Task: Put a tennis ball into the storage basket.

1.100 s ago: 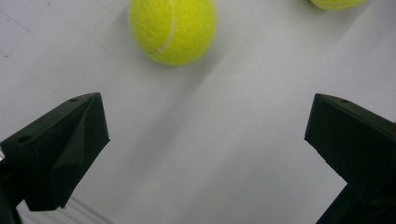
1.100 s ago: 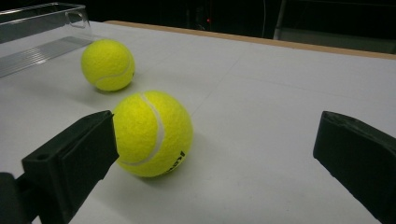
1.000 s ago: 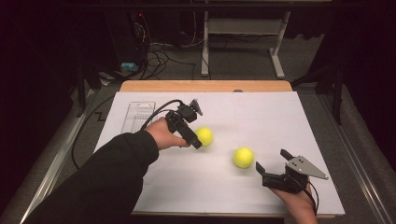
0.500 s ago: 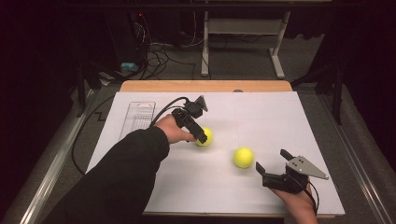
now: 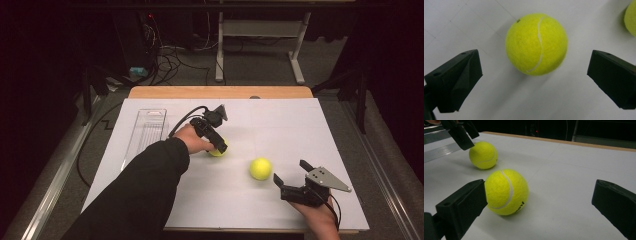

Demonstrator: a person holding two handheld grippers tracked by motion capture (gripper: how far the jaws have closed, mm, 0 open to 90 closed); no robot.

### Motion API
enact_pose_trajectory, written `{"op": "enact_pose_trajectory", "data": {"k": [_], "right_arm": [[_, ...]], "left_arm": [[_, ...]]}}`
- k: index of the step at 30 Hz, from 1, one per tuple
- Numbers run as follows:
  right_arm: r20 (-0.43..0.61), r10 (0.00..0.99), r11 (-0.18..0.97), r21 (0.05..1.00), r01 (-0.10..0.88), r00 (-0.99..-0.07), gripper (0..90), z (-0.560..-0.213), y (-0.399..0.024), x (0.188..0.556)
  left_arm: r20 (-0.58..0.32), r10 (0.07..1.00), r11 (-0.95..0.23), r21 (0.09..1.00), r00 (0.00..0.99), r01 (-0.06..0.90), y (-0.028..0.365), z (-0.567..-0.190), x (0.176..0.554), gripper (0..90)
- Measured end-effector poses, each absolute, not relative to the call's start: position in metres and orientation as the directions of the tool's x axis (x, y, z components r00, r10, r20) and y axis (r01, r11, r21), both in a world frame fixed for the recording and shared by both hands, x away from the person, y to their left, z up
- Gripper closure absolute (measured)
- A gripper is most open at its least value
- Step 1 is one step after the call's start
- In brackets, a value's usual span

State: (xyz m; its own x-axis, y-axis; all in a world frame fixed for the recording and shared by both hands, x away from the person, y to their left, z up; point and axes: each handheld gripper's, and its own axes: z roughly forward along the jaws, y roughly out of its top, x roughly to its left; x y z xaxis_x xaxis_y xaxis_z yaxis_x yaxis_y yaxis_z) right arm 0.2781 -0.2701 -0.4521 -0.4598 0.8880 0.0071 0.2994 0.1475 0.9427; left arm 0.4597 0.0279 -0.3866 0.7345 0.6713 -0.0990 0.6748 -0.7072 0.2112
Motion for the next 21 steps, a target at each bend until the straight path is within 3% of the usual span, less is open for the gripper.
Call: {"op": "enact_pose_trajectory", "data": {"k": [9, 21], "right_arm": [[0.009, 0.888, 0.148, 0.942, 0.303, -0.460, 0.0, -0.452, -0.270, 0.278], [0.013, 0.889, 0.142, 0.943, 0.302, -0.459, 0.0, -0.452, -0.270, 0.278]], "left_arm": [[-0.105, 0.693, -0.687, 0.204, 0.713, 0.697, 0.021, -0.401, 0.468, 0.9], [-0.111, 0.697, -0.685, 0.188, 0.708, 0.704, 0.020, -0.407, 0.471, 11.8]]}}
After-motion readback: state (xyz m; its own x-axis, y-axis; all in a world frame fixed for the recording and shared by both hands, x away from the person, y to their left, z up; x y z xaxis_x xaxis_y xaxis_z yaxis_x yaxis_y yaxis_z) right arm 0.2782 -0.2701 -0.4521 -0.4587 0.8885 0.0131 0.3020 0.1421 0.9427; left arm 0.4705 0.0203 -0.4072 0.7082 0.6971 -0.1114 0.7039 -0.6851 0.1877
